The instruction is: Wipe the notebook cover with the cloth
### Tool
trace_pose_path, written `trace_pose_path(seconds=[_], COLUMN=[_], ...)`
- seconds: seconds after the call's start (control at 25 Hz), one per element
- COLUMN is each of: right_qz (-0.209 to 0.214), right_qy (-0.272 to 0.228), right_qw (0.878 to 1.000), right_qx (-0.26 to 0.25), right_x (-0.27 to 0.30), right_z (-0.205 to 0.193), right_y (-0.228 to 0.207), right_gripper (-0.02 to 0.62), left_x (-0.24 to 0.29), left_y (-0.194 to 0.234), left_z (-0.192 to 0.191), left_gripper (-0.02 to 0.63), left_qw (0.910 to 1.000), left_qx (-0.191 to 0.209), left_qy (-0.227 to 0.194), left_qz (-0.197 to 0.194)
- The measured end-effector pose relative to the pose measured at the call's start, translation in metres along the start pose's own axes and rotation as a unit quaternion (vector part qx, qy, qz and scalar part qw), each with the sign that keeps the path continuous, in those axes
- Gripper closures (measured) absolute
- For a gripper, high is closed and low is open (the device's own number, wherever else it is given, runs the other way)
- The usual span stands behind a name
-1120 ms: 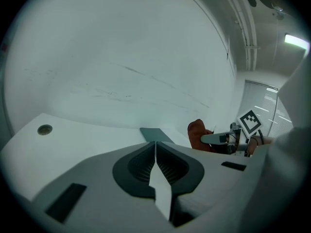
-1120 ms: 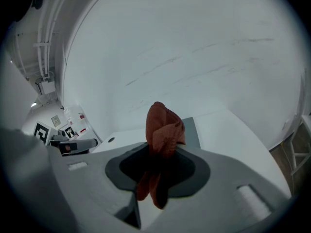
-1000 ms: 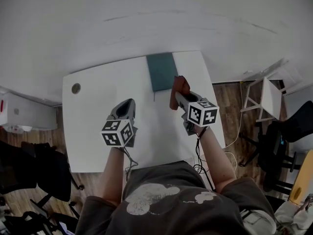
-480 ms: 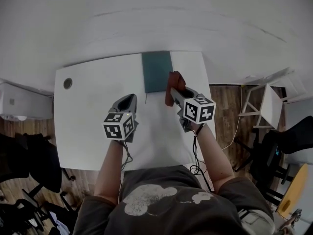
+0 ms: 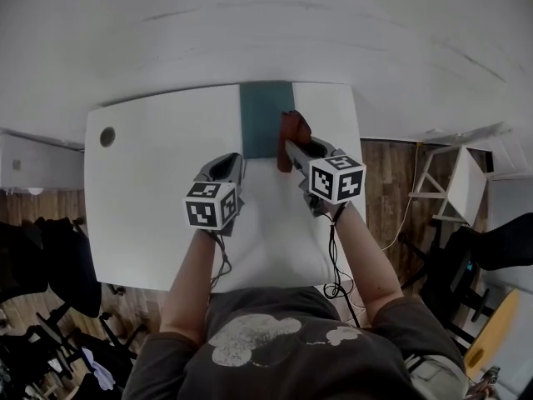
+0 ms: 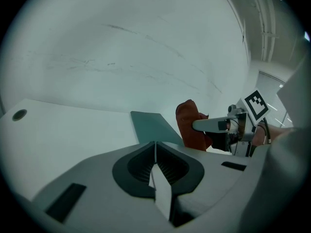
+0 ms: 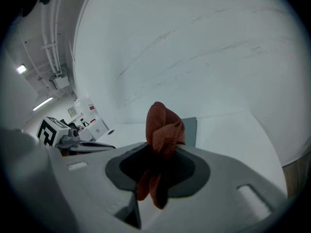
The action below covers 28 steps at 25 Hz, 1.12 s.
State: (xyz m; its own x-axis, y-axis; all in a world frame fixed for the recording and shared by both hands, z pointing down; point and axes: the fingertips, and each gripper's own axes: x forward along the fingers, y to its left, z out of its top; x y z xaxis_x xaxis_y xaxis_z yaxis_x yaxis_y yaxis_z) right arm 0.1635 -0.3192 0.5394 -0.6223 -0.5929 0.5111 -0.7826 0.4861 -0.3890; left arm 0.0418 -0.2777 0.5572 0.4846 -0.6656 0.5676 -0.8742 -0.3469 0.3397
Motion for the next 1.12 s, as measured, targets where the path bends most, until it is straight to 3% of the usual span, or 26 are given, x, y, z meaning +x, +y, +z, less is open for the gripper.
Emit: trace_pose_path(seconds=[0.8,1.12], right_qz=[0.012,0.018], right_qy=[0.004,0.009], right_qw=[1.0,1.0], right_qx=[0.018,0.017], right_x=[0.037,0.043], right_z=[0.002,0.004], right_y=[-0.014,-0.016], right_gripper=[0.488,0.488], left_x=[0.055,0.06], left_y=[0.021,0.02], left_z=[-0.029,-0.033], left_gripper=[0.601,0.601], left_qw=[0.9967,0.9959], left_qx=[-0.029,-0.027], left_qy=[0.075,0.086], left_qz=[-0.001,-0.005])
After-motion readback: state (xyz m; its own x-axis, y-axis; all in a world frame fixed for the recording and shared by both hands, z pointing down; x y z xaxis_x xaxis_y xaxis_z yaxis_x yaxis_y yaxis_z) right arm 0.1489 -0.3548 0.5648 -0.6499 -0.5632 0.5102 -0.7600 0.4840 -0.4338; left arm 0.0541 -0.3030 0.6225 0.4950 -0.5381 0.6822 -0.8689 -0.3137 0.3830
